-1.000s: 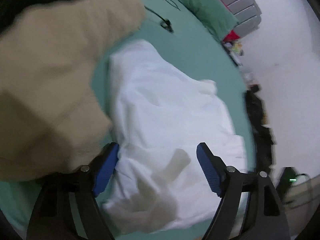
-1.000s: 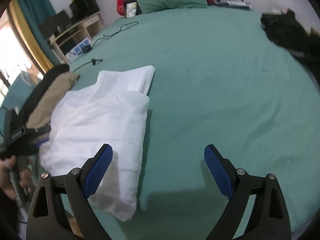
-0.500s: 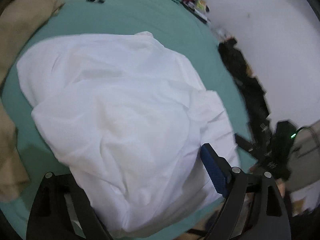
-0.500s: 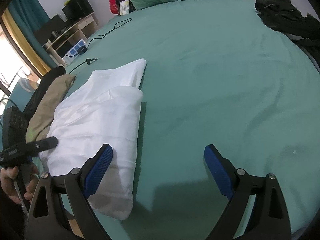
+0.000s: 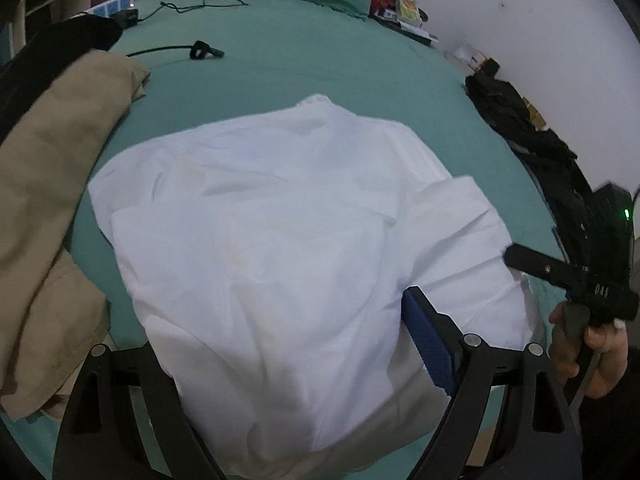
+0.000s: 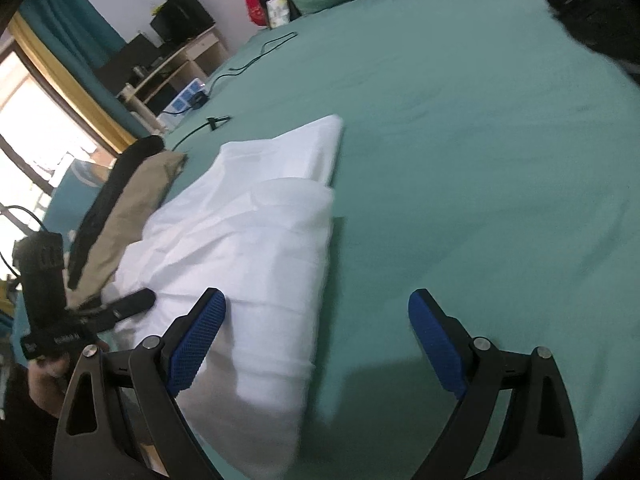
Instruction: Fold large clothes
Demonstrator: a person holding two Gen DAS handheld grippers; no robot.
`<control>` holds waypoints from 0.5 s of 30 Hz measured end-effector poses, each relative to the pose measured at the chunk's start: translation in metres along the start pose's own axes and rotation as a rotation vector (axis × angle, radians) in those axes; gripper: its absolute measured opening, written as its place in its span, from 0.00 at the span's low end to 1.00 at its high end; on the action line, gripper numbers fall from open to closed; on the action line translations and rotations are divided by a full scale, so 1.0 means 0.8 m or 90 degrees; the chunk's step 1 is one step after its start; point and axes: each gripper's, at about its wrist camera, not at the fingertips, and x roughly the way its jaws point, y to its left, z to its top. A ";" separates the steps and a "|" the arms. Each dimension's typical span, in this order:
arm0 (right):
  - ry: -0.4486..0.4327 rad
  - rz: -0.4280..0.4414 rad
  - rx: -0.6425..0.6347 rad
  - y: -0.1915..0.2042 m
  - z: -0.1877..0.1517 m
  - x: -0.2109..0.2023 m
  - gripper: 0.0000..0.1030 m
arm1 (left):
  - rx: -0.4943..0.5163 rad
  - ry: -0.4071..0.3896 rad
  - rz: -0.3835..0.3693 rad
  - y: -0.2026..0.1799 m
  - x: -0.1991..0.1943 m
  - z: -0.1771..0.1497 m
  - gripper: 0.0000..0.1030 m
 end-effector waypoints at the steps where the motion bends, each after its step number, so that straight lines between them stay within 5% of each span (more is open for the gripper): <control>1: 0.017 0.021 0.007 0.000 0.000 0.012 0.89 | -0.007 0.011 -0.005 0.001 0.004 -0.001 0.88; 11: 0.000 0.073 -0.039 0.015 -0.015 0.036 0.88 | -0.055 -0.007 -0.052 0.008 0.020 -0.007 0.96; 15: -0.005 0.107 -0.015 0.019 -0.021 0.038 0.38 | -0.019 0.004 -0.089 -0.013 0.028 -0.005 0.94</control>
